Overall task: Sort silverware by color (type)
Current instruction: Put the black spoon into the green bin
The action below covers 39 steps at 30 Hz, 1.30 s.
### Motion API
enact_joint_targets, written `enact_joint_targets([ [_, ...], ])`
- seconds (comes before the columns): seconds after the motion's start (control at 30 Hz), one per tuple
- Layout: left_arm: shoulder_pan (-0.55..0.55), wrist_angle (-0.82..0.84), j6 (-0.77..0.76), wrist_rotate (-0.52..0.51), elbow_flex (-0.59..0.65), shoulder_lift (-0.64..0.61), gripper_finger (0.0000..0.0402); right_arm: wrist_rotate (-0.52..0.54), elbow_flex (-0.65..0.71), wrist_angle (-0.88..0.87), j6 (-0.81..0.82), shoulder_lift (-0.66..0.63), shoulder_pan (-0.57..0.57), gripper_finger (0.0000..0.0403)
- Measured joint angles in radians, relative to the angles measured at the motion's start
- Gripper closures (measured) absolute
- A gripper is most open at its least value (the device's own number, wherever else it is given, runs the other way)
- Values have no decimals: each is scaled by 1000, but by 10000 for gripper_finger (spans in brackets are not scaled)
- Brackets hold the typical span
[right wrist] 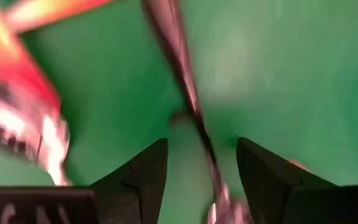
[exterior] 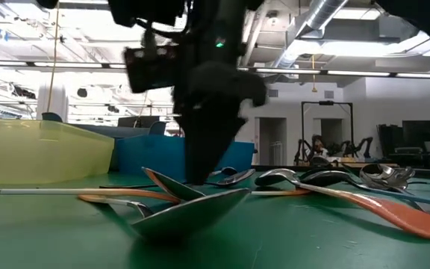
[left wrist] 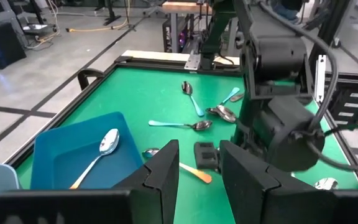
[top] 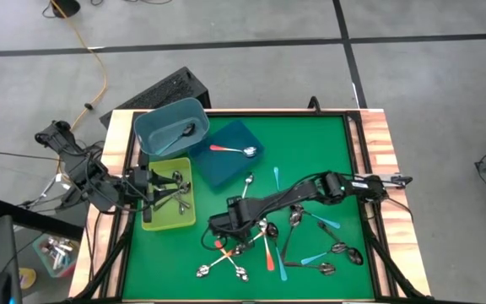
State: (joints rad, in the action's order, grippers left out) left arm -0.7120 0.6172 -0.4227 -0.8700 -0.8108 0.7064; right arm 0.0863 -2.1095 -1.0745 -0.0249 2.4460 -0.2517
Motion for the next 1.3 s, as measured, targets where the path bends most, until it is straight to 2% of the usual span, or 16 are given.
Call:
enact_joint_targets([
  [0.3,0,25,-8,-3,0,1,301,-4,-4,2,-10,34,27,240],
  [0.77,0,25,-8,-6,0,1,301,-4,-1,32,-2,52,47,390],
  [1.0,0,25,-8,-6,0,1,301,-10,0,32,-2,50,49,396],
  [1.3,0,25,-8,-5,0,1,301,-12,8,49,27,-23,50,401],
])
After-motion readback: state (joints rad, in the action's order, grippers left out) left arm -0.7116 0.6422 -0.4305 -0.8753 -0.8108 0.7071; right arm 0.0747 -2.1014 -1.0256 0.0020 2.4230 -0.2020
